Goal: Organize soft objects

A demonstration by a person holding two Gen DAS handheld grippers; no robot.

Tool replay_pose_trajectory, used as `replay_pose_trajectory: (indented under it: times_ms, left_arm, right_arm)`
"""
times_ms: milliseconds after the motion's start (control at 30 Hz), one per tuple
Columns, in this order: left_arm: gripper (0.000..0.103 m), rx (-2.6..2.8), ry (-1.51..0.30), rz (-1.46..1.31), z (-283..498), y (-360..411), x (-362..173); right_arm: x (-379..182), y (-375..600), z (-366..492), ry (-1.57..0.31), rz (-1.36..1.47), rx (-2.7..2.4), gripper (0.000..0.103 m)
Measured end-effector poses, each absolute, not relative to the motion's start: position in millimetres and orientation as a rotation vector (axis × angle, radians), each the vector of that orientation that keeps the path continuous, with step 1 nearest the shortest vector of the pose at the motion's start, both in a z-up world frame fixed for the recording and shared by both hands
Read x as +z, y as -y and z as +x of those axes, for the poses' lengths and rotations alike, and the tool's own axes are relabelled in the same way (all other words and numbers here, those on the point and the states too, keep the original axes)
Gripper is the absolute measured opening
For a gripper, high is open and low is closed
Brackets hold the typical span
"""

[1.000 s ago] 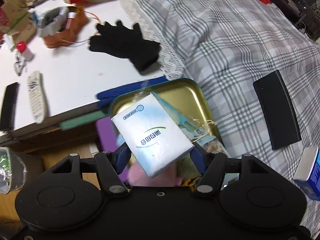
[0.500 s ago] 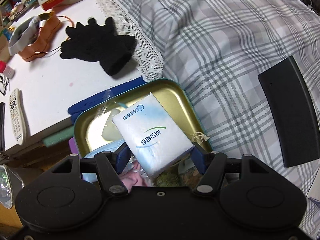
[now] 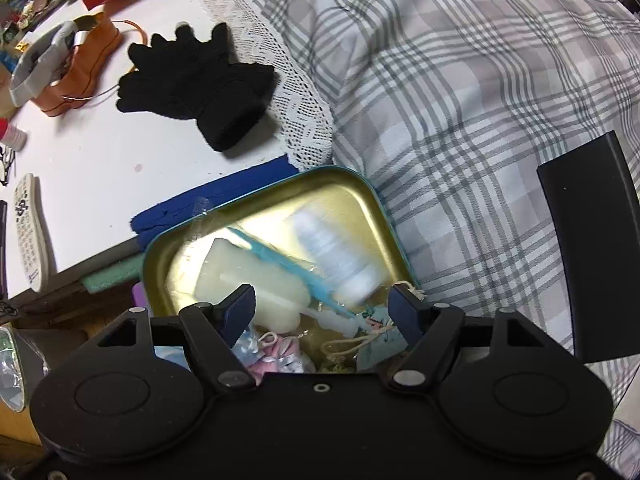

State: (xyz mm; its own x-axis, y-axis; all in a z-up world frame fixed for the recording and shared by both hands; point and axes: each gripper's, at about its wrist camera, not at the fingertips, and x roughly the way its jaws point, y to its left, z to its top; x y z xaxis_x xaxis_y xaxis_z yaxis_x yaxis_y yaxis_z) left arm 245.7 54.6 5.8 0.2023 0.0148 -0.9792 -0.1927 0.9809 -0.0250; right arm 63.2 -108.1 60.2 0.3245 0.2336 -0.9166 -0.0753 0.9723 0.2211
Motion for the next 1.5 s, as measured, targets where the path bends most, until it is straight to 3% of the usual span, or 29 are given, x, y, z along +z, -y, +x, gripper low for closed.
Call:
replay_pose_trajectory:
  times_ms: [500,967,1167,1500]
  left_arm:
    - [0.081,0.167,-1.259,-0.19,139,-86,66]
    - [0.082,0.2,-1.253,-0.218,58,-85,49]
    - [0.084,0.209,-1.212,-0.221,41,-74,58]
    - [0.09,0.239,-1.204,-0.202,18,-57,52]
  right_arm:
    - [69,78,91,-1.199,0.016,0.254,0.03]
    - [57,17,149,-1.199,-0.115,0.289,0.031]
    - [56,4,155,-1.186,-0.101,0.329,0.047]
    - [64,36,123,-1.163,-0.11,0.264,0.049]
